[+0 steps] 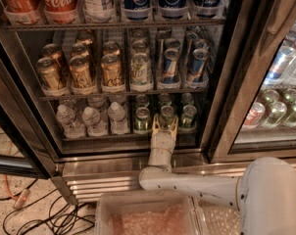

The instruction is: Pick green can from bottom shelf of fridge

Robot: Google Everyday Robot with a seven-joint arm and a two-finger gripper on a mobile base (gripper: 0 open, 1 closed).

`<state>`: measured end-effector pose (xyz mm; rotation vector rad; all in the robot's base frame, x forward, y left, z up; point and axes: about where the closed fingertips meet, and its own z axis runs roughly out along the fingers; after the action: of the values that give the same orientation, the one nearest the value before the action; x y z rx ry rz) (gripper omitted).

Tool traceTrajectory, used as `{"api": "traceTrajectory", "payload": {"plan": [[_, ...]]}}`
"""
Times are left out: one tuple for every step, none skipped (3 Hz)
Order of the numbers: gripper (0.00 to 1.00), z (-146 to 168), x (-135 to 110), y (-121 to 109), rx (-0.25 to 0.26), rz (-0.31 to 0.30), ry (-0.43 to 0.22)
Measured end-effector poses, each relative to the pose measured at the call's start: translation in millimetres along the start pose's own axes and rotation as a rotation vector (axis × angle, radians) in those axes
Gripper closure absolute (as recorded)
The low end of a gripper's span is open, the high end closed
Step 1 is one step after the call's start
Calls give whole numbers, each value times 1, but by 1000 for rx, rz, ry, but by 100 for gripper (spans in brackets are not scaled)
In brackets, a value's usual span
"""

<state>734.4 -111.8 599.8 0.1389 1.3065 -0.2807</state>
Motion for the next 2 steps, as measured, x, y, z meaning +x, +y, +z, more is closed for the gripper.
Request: {"api": "traceTrajectory", "payload": {"plan": [[78,1,0,-1,5,3,-4],[99,0,-1,-3,10,7,-10]]}}
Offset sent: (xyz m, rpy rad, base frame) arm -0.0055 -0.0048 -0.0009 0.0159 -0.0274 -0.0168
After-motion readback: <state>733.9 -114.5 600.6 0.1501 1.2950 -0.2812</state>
